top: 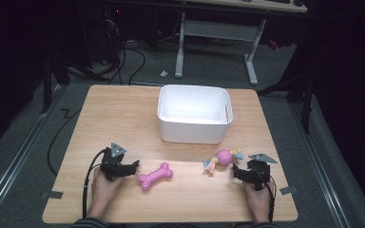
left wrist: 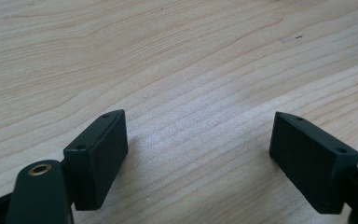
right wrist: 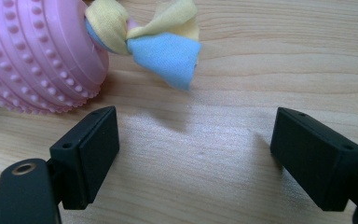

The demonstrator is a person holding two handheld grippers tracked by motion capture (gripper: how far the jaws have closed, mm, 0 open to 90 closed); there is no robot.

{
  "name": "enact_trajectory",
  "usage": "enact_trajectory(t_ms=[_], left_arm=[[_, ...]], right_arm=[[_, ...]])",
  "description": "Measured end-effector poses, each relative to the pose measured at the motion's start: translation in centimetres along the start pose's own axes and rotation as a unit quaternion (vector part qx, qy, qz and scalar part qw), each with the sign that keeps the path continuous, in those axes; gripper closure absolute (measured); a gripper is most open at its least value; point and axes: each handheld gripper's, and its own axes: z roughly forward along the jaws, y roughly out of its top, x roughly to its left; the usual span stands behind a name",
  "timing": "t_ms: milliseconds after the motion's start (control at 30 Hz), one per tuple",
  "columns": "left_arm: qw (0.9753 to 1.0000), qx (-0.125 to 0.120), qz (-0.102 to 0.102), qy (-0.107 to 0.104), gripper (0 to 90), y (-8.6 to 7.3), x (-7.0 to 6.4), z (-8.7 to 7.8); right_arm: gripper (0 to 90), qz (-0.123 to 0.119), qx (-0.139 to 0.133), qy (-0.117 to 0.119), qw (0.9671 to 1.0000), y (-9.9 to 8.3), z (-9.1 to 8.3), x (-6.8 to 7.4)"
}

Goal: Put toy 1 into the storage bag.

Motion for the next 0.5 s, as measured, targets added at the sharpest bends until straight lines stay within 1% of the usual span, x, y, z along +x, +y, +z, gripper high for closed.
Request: enact_trajectory(t_ms=[200,367,433,500], left_arm=[[1.0000,0.003,0.002,-0.004,15.4,0.05,-0.03,0.09],[1.0000,0.002,-0.001,-0.006,15.0,0.04,0.04,0.08],[1.0000,0.004,-0.002,-0.004,14.7,0.06,0.11,0.06],[0.9999,0.012,-0.006,-0.006,15.0,0.23,0.28,-0.04]], right_arm=[[16.7,-0.002,-0.001,0.003,1.0000,-0.03,-0.04,0.04],[16.8,-0.003,-0.001,0.003,1.0000,-0.04,-0.06,0.04],[16.9,-0.003,-0.001,0.003,1.0000,-0.04,-0.06,0.04],[16.9,-0.003,-0.001,0.003,1.0000,-0.04,-0.06,0.04]])
